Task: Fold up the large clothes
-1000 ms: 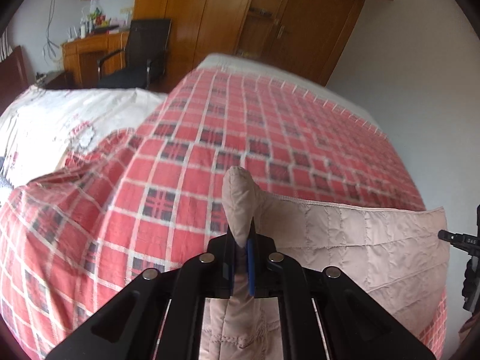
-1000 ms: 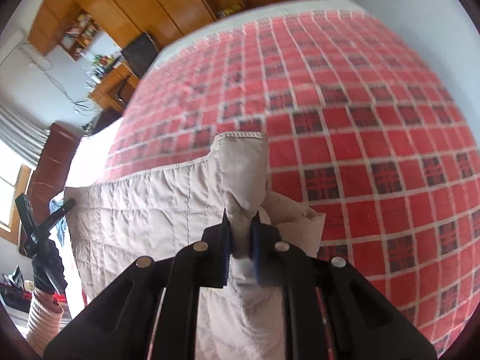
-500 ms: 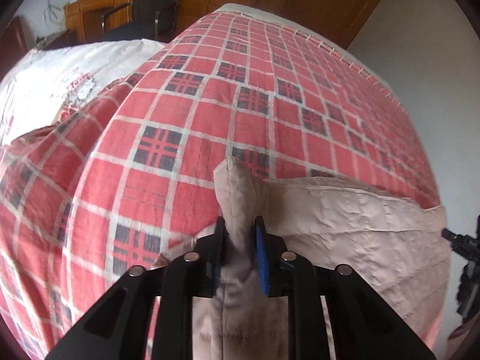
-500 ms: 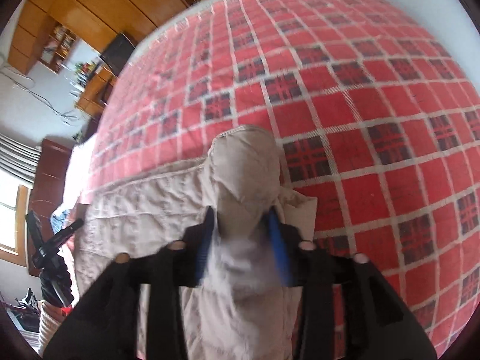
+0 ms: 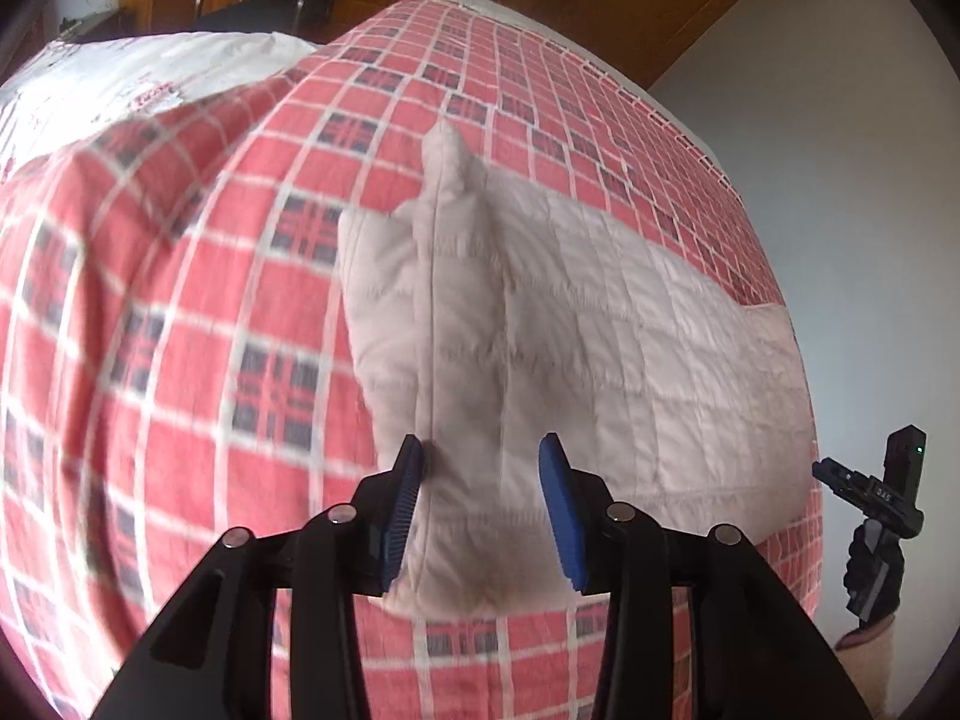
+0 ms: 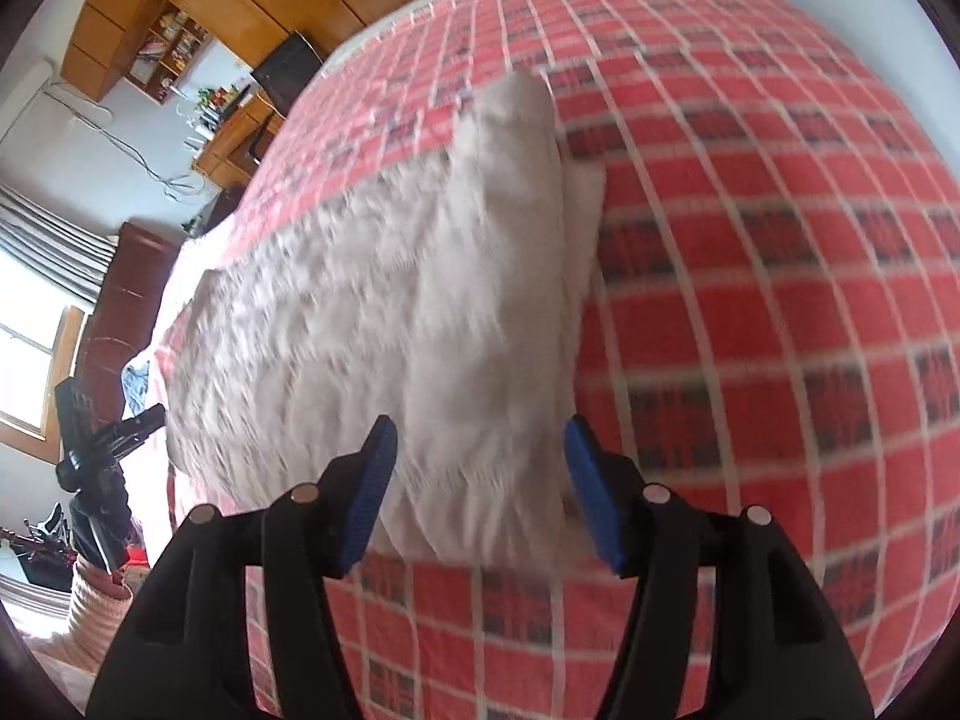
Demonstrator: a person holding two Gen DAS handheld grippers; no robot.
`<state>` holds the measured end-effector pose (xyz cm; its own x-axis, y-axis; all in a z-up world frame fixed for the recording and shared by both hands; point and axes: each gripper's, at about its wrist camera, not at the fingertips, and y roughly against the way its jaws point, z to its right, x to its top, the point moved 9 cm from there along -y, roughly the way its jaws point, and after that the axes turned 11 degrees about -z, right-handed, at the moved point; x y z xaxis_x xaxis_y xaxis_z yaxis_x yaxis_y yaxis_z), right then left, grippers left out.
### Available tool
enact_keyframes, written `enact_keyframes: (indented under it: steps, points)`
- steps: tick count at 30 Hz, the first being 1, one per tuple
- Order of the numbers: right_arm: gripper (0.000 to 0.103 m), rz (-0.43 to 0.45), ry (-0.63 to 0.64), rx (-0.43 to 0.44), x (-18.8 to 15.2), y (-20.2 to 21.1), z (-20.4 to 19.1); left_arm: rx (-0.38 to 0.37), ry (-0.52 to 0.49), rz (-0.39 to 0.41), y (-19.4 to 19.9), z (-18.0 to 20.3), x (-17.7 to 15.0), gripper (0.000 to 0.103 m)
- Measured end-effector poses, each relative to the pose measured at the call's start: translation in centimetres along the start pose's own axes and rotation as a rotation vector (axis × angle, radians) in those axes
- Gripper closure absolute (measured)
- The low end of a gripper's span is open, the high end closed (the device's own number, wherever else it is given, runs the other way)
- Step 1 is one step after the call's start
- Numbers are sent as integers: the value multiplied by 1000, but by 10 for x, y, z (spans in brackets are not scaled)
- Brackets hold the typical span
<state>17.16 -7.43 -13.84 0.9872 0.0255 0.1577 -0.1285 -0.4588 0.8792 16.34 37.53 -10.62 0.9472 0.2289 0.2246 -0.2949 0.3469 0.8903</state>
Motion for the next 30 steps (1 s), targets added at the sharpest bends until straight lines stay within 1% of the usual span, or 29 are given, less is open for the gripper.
enact_keyframes:
  steps: [1,3,4,5,6,7,8,9,10,13,16,17,20,21,24,26,28,30]
  points:
    - [45,-8,-6,-1,-6,-5,3,-9,13,8,-1,0,-5,62]
    - [49,-23,-20,-5,-13,-12,7,-1,26,24,-3,0,-12,62]
    - [61,-27,-19,-10,-17,-15,8,6,30,28,-5,1,-14,62]
    - [68,-33,-18,0,-19,-17,7,15,35,30,-6,1,-16,63]
    - [71,-36,-21,-9,-21,-20,6,29,38,33,-6,1,-16,69]
    - [79,-40,-13,-35,-22,-21,5,42,39,31,-6,2,-17,83]
    - [83,-39,-4,-53,-23,-20,3,35,47,25,-6,2,-17,86]
    - [86,-34,-4,-50,-22,-17,2,10,61,20,-5,2,-15,92]
    - [89,-26,-4,-40,-22,-11,-1,-2,71,15,-3,1,-14,95]
    - [91,7,11,0,-22,10,-11,-52,66,17,9,4,-11,98]
    - [92,28,14,40,-24,28,-17,-103,73,14,20,4,-14,98]
    - [92,29,16,43,-25,31,-17,-107,77,10,20,2,-15,98]
    - [92,-2,-1,22,-27,21,-6,-106,99,-26,7,-11,-23,98]
    - [92,-30,-24,21,-26,8,-3,-96,100,-35,0,-15,-24,98]
    - [92,-77,-51,-6,-31,-19,12,-66,77,-53,-19,-20,-26,98]
    - [92,-87,-75,8,-33,-31,19,-59,68,-50,-22,-20,-27,98]
    - [92,-85,-89,23,-33,-33,21,-46,62,-50,-25,-19,-26,97]
    - [92,-85,-84,18,-33,-32,20,-23,42,-53,-25,-17,-26,97]
